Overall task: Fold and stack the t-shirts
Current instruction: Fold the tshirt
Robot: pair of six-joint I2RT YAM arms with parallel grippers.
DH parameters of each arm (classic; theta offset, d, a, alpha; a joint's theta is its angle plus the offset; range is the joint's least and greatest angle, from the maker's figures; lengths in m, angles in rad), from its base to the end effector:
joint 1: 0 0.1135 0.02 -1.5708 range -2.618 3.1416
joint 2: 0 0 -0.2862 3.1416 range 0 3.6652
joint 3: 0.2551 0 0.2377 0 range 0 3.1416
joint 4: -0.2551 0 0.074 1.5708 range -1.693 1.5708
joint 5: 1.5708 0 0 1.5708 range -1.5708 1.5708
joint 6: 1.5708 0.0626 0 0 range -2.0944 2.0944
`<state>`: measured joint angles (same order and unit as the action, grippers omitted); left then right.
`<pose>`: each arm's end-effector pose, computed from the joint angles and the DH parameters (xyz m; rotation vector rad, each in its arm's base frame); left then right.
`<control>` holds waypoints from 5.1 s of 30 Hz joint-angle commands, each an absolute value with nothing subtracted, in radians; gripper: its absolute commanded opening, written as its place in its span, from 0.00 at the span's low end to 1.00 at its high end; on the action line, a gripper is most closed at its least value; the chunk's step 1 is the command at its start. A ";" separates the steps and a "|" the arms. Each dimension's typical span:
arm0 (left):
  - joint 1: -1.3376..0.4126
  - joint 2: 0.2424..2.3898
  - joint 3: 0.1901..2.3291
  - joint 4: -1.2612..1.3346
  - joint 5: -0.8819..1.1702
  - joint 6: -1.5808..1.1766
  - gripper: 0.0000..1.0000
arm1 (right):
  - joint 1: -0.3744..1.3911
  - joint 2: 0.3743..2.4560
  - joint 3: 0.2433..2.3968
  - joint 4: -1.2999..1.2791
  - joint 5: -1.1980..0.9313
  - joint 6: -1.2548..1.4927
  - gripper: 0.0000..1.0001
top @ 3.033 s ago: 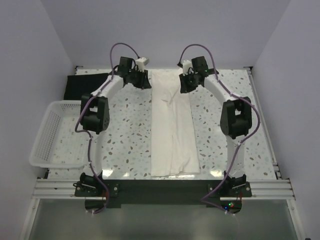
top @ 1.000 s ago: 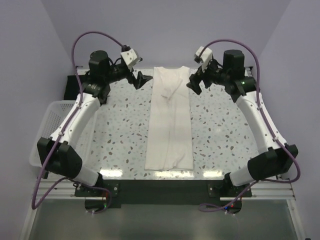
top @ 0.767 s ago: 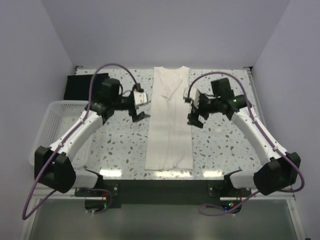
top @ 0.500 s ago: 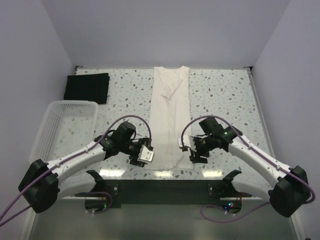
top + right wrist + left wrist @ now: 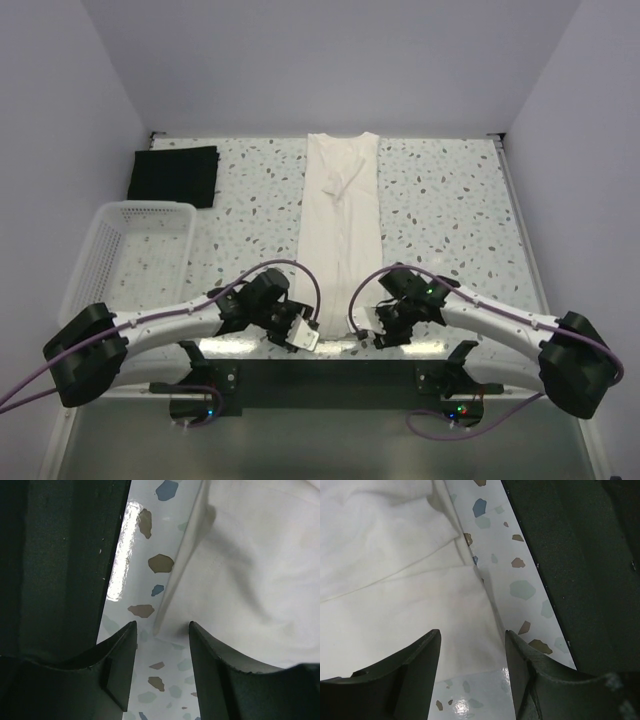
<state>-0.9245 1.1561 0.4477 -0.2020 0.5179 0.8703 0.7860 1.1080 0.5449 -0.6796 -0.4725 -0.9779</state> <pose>0.0940 -0.1760 0.1699 2.0281 1.3370 -0.6631 0.0933 0.1337 0.1747 -2.1608 1.6393 0.6065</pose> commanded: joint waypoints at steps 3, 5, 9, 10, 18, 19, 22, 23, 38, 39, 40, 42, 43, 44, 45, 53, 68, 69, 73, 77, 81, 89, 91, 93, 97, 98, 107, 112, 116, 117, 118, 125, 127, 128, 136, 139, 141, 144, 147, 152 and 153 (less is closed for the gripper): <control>-0.943 1.175 0.436 -0.161 0.468 0.891 0.60 | 0.821 1.152 0.515 -0.569 -0.417 -0.988 0.50; -0.943 1.190 0.436 -0.181 0.462 0.920 0.60 | 0.831 1.154 0.496 -0.546 -0.397 -0.989 0.50; -0.945 1.218 0.439 -0.215 0.456 0.956 0.59 | 0.841 1.164 0.483 -0.538 -0.367 -0.980 0.47; -0.948 1.226 0.445 -0.222 0.453 0.960 0.59 | 0.844 1.164 0.482 -0.526 -0.361 -0.970 0.47; -0.957 1.282 0.462 -0.264 0.462 0.999 0.43 | 0.900 1.187 0.485 -0.512 -0.310 -0.942 0.31; -0.957 1.282 0.468 -0.264 0.462 0.996 0.38 | 0.905 1.195 0.486 -0.505 -0.305 -0.939 0.27; -0.962 1.287 0.469 -0.267 0.460 0.992 0.24 | 0.910 1.203 0.485 -0.494 -0.291 -0.933 0.10; -0.960 1.282 0.471 -0.262 0.460 0.991 0.19 | 0.910 1.198 0.483 -0.488 -0.287 -0.931 0.04; -0.931 1.110 0.649 -0.395 0.592 0.911 0.00 | 0.896 0.925 0.601 -0.623 -0.371 -0.816 0.00; -0.907 1.124 0.673 -0.417 0.616 0.923 0.00 | 0.878 0.931 0.615 -0.618 -0.379 -0.819 0.00; -0.850 1.141 0.725 -0.440 0.629 0.964 0.00 | 0.832 0.942 0.642 -0.618 -0.402 -0.828 0.00; -0.796 1.193 0.770 -0.491 0.650 1.005 0.00 | 0.781 0.982 0.673 -0.621 -0.426 -0.874 0.00; -0.760 1.209 0.807 -0.503 0.652 1.050 0.00 | 0.737 0.997 0.701 -0.615 -0.436 -0.894 0.00; -0.743 1.235 0.822 -0.512 0.655 1.069 0.00 | 0.715 1.037 0.715 -0.609 -0.446 -0.926 0.00; -0.729 1.249 0.836 -0.511 0.667 1.083 0.00 | 0.695 1.057 0.730 -0.600 -0.455 -0.942 0.00; -0.540 1.474 1.031 -0.522 0.701 1.247 0.00 | 0.516 1.293 0.916 -0.557 -0.537 -1.097 0.00; -0.365 2.012 1.617 -0.646 0.746 1.353 0.00 | 0.354 1.774 1.341 -0.574 -0.592 -1.210 0.00; -0.351 2.054 1.671 -0.663 0.749 1.358 0.00 | 0.348 1.795 1.377 -0.578 -0.592 -1.209 0.00; -0.327 2.140 1.792 -0.705 0.755 1.385 0.00 | 0.338 1.867 1.437 -0.569 -0.586 -1.198 0.00; -0.316 2.189 1.856 -0.703 0.752 1.397 0.00 | 0.328 1.927 1.489 -0.558 -0.580 -1.187 0.00; -0.316 2.221 1.878 -0.703 0.758 1.414 0.00 | 0.313 1.974 1.537 -0.560 -0.566 -1.181 0.00; -0.316 2.244 1.882 -0.683 0.750 1.410 0.00 | 0.298 2.003 1.583 -0.592 -0.574 -1.201 0.00; -0.313 2.250 1.882 -0.661 0.744 1.399 0.00 | 0.298 2.023 1.589 -0.604 -0.568 -1.200 0.00; -0.314 2.258 1.881 -0.647 0.732 1.399 0.00 | 0.296 2.028 1.588 -0.604 -0.560 -1.201 0.00; -0.313 2.267 1.882 -0.618 0.723 1.379 0.03 | 0.293 2.036 1.575 -0.589 -0.539 -1.201 0.00; -0.313 2.267 1.882 -0.612 0.712 1.370 0.07 | 0.291 2.040 1.574 -0.586 -0.522 -1.201 0.00; -0.244 2.186 1.884 -0.447 0.667 0.965 0.61 | 0.291 1.961 1.588 -0.520 -0.400 -1.051 0.41; -0.213 2.053 1.699 -0.436 0.673 0.761 0.65 | 0.310 1.890 1.592 -0.630 -0.448 -0.859 0.40; -0.221 2.005 1.623 -0.485 0.771 0.683 0.56 | 0.359 1.897 1.597 -0.724 -0.529 -0.678 0.36; -0.222 2.016 1.626 -0.536 0.800 0.645 0.53 | 0.377 1.902 1.601 -0.744 -0.546 -0.639 0.33; -0.225 2.020 1.629 -0.558 0.825 0.615 0.50 | 0.383 1.908 1.600 -0.749 -0.564 -0.546 0.32; -0.261 2.028 1.482 -0.534 0.962 0.306 0.38 | 0.393 2.035 1.540 -0.756 -0.693 -0.282 0.22; -0.262 2.031 1.424 -0.529 0.968 0.279 0.37 | 0.391 2.052 1.510 -0.739 -0.690 -0.255 0.22; -0.261 2.042 1.408 -0.532 0.971 0.259 0.36 | 0.387 2.062 1.484 -0.735 -0.687 -0.255 0.21; -0.232 2.074 1.221 -0.470 0.940 0.140 0.29 | 0.333 2.152 1.422 -0.736 -0.562 -0.271 0.20; -0.229 2.066 1.160 -0.431 0.922 0.089 0.26 | 0.307 2.148 1.425 -0.756 -0.497 -0.291 0.20; -0.232 2.048 1.123 -0.408 0.920 0.068 0.24 | 0.293 2.131 1.424 -0.790 -0.489 -0.339 0.22; -0.233 2.007 1.101 -0.390 0.927 0.080 0.24 | 0.291 2.041 1.398 -0.827 -0.526 -0.437 0.30; -0.233 1.973 1.108 -0.403 0.939 0.097 0.25 | 0.291 1.932 1.341 -0.854 -0.574 -0.564 0.35; -0.245 1.931 1.095 -0.382 0.957 0.080 0.26 | 0.291 1.852 1.302 -0.904 -0.594 -0.660 0.35; -0.247 1.930 1.091 -0.379 0.957 0.083 0.26 | 0.291 1.855 1.301 -0.896 -0.598 -0.647 0.35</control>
